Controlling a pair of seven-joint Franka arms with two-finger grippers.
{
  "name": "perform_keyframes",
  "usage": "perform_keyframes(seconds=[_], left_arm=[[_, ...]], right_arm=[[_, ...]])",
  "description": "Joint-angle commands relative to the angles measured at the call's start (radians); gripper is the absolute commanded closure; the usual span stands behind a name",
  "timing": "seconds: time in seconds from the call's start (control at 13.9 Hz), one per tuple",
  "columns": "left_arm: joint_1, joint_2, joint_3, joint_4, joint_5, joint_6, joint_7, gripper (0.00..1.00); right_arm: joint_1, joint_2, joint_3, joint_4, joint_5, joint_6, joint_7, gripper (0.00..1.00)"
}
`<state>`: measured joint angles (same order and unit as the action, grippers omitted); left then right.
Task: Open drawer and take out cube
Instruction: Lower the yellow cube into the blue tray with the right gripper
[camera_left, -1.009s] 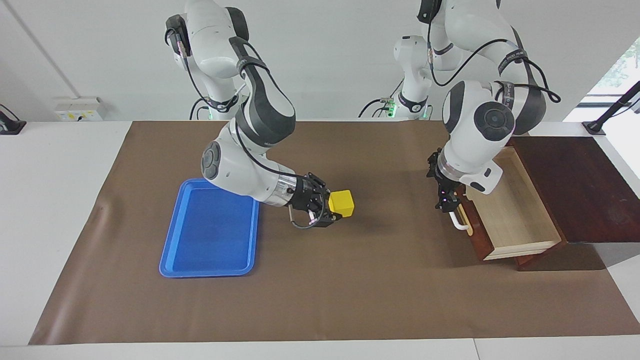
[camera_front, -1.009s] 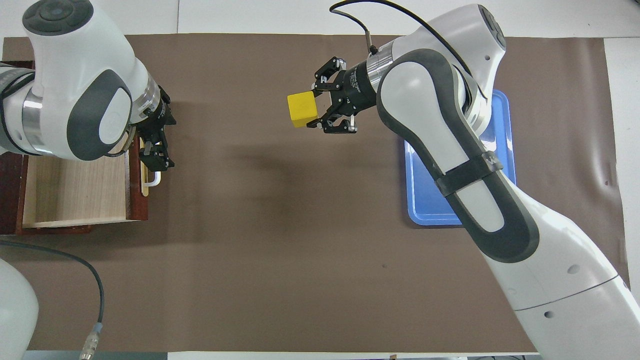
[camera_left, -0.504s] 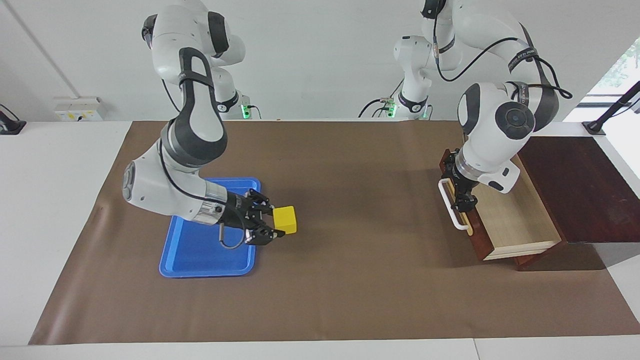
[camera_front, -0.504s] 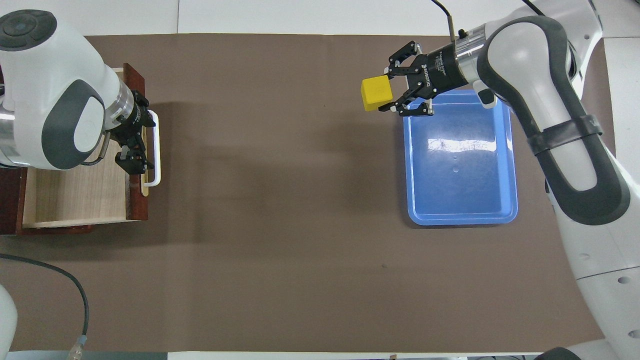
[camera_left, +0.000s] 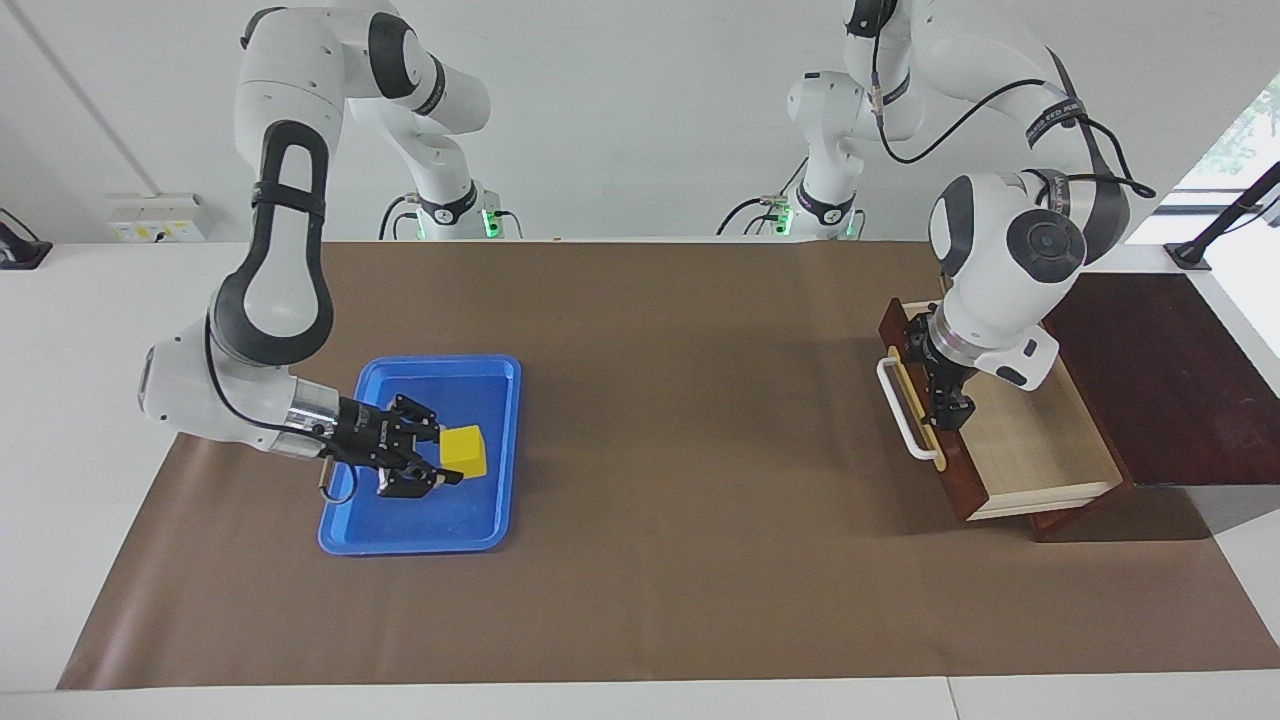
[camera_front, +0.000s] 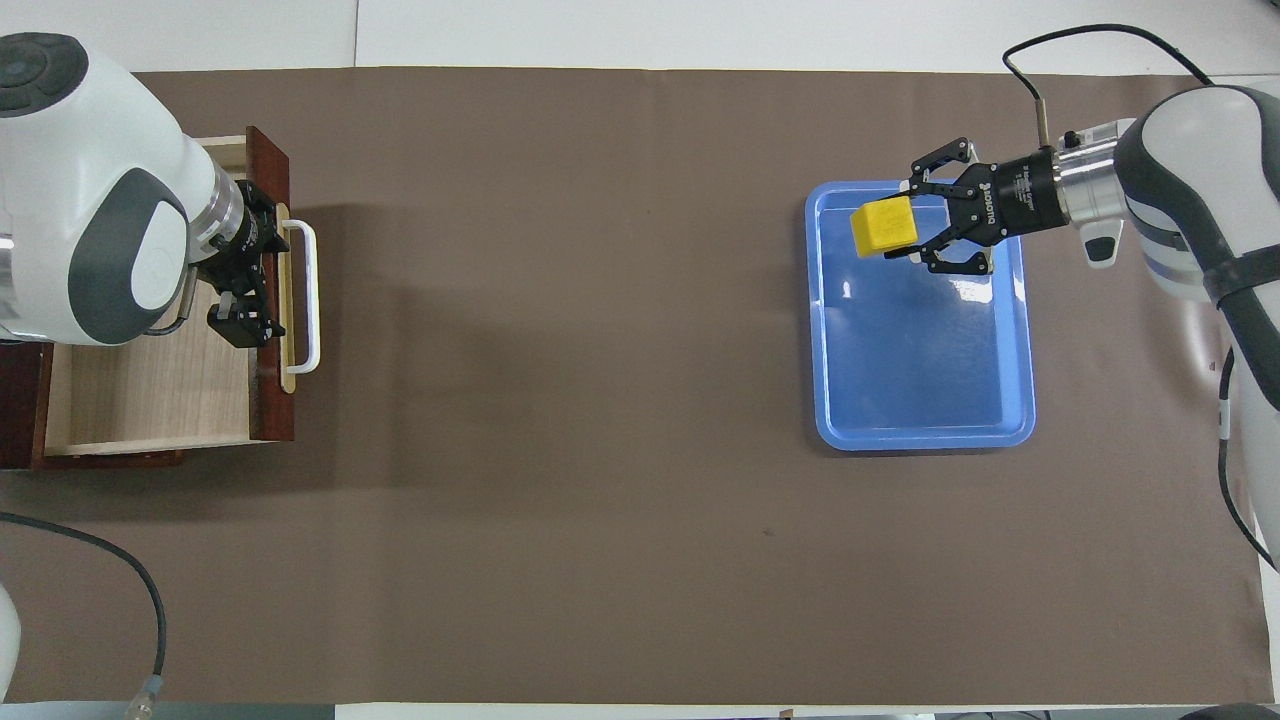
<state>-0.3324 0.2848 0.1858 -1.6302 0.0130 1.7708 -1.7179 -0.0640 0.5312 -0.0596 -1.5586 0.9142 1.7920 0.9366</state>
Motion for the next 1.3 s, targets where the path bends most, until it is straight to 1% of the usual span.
perform_keyframes(seconds=[0.0, 0.29, 0.36, 0.5, 0.79, 1.01, 1.22], left_arm=[[0.013, -0.033, 0.038, -0.045, 0.022, 0.035, 0.064, 0.00], [0.015, -0.029, 0.081, -0.033, 0.022, 0.033, 0.125, 0.00], [0.019, -0.027, 0.096, -0.031, 0.022, 0.035, 0.148, 0.00], [0.033, -0.026, 0.124, -0.031, 0.021, 0.045, 0.199, 0.00], [0.046, -0.022, 0.178, -0.033, 0.021, 0.076, 0.286, 0.00], [0.059, -0.016, 0.208, -0.037, 0.021, 0.101, 0.345, 0.00], [0.061, -0.015, 0.224, -0.037, 0.021, 0.114, 0.353, 0.00]], right_arm=[[-0.063, -0.062, 0.011, -0.135, 0.041, 0.035, -0.094, 1.00], [-0.112, -0.069, 0.009, -0.204, 0.041, 0.085, -0.111, 1.00], [-0.112, -0.072, 0.011, -0.231, 0.041, 0.122, -0.122, 1.00], [-0.100, -0.074, 0.011, -0.248, 0.043, 0.155, -0.124, 1.00], [-0.094, -0.036, 0.011, -0.250, 0.063, 0.164, -0.208, 1.00], [-0.077, -0.039, 0.009, -0.278, 0.060, 0.159, -0.231, 1.00], [-0.073, -0.043, 0.009, -0.305, 0.060, 0.176, -0.240, 1.00]])
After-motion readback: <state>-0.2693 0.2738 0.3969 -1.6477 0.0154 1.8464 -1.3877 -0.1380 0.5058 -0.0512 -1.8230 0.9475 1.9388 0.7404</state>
